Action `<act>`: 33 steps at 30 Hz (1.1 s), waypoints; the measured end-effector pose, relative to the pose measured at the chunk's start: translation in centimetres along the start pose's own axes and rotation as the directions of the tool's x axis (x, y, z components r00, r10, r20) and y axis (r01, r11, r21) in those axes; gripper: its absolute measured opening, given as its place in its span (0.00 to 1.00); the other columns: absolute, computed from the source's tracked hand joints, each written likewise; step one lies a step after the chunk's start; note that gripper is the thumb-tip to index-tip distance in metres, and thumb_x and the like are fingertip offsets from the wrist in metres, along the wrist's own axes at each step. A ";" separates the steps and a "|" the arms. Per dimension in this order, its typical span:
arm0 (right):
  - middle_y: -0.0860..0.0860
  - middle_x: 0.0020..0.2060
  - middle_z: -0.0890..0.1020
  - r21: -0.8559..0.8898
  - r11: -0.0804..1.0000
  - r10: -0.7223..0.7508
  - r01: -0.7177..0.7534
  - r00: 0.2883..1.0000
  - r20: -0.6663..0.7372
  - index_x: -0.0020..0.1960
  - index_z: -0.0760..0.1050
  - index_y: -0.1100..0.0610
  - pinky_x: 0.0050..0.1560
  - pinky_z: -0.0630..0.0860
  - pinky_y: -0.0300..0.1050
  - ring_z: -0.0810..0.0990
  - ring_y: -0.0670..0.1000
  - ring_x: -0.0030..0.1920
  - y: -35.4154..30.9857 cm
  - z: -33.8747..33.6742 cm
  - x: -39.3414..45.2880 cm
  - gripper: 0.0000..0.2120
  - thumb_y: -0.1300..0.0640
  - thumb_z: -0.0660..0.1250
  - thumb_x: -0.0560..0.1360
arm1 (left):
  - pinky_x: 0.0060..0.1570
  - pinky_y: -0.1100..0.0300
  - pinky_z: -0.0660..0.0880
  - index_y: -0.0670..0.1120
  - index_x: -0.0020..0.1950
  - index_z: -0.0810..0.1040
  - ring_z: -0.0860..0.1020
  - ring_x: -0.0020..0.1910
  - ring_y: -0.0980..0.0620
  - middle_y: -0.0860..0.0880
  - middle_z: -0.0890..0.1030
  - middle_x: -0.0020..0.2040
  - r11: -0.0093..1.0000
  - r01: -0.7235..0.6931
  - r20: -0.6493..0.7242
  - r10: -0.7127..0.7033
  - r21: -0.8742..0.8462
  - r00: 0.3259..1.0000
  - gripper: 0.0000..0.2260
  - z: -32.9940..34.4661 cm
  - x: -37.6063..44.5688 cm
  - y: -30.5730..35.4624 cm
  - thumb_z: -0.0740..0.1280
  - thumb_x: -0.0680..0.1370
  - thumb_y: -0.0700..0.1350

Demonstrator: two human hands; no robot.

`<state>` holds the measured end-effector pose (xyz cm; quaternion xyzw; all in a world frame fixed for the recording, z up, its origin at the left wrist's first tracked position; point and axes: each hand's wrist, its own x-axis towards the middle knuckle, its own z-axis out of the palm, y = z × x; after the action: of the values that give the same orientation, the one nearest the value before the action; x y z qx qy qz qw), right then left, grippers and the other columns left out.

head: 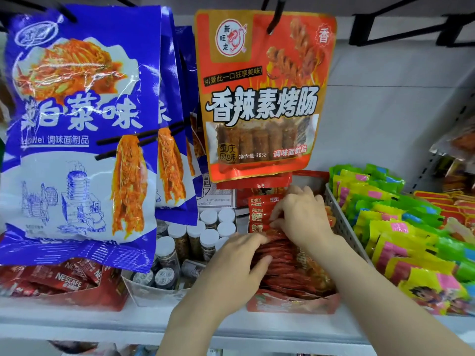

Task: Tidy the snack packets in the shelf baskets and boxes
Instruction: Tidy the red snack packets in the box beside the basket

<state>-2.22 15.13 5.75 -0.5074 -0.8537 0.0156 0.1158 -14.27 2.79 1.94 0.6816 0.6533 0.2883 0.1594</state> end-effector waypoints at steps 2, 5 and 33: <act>0.48 0.55 0.77 0.028 0.999 -0.032 0.033 0.998 -0.061 0.47 0.83 0.45 0.57 0.69 0.51 0.72 0.54 0.59 0.4 -0.5 -0.9 0.05 0.48 0.73 0.72 | 0.65 0.63 0.67 0.58 0.70 0.69 0.67 0.66 0.62 0.60 0.72 0.66 1.000 -0.003 -0.003 0.003 -0.003 1.000 0.16 -0.1 -0.1 0.1 0.61 0.82 0.53; 0.49 0.45 0.84 0.238 0.969 -0.026 0.066 0.985 -0.169 0.45 0.80 0.49 0.50 0.77 0.50 0.81 0.54 0.49 1.9 -1.7 -2.3 0.03 0.52 0.73 0.73 | 0.67 0.62 0.66 0.59 0.72 0.66 0.66 0.68 0.62 0.60 0.70 0.68 1.000 0.002 0.000 -0.002 0.010 1.000 0.17 -0.1 -0.2 0.1 0.60 0.82 0.54; 0.45 0.33 0.85 0.816 0.567 0.152 0.107 0.961 -0.232 0.38 0.83 0.44 0.44 0.83 0.50 0.85 0.43 0.36 4.8 -8.5 -5.7 0.03 0.49 0.75 0.69 | 0.46 0.63 0.80 0.54 0.53 0.83 0.84 0.50 0.50 0.49 0.86 0.50 0.614 0.051 -0.016 -0.103 -0.787 0.995 0.10 -0.6 -0.3 6.0 0.71 0.72 0.50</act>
<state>6.30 11.74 12.27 -0.4029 -0.7165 0.3414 0.4558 -9.82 1.79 5.85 0.5059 0.4945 0.5578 0.4341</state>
